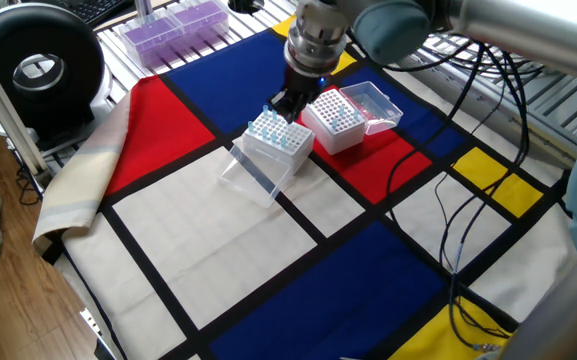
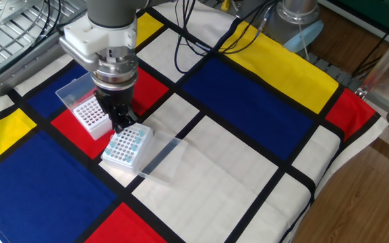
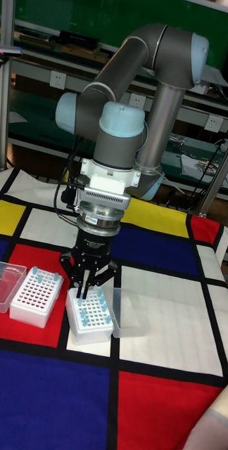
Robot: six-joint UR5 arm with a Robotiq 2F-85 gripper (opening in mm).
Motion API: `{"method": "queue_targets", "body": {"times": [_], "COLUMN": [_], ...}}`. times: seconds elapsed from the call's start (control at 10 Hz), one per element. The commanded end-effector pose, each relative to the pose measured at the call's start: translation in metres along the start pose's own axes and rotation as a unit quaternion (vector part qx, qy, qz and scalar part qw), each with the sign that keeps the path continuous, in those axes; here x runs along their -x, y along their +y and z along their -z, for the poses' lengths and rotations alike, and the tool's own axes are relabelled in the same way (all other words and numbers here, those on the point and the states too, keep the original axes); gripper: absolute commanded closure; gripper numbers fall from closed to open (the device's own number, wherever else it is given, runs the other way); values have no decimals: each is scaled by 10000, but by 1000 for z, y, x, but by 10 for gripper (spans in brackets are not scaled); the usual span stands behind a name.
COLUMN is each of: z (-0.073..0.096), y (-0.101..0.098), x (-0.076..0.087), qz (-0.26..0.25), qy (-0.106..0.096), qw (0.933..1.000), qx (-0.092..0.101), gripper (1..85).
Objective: Transfer all medium pipette tips from one holder to another
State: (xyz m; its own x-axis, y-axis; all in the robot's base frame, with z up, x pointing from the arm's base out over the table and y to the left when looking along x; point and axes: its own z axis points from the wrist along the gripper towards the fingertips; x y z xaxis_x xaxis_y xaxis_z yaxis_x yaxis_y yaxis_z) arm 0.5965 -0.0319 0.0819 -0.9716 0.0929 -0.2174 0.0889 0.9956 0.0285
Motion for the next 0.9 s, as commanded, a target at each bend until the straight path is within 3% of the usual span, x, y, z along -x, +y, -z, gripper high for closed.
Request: {"method": "queue_targets", "body": {"times": [0.0,0.8], "z": [16,58], "y": [-1,1], "x": [5,13], "qz": [-160,-287], "qy": [92,399], "qw": [9998,9986], "qx": [-47,-170], "gripper": [847,847]}}
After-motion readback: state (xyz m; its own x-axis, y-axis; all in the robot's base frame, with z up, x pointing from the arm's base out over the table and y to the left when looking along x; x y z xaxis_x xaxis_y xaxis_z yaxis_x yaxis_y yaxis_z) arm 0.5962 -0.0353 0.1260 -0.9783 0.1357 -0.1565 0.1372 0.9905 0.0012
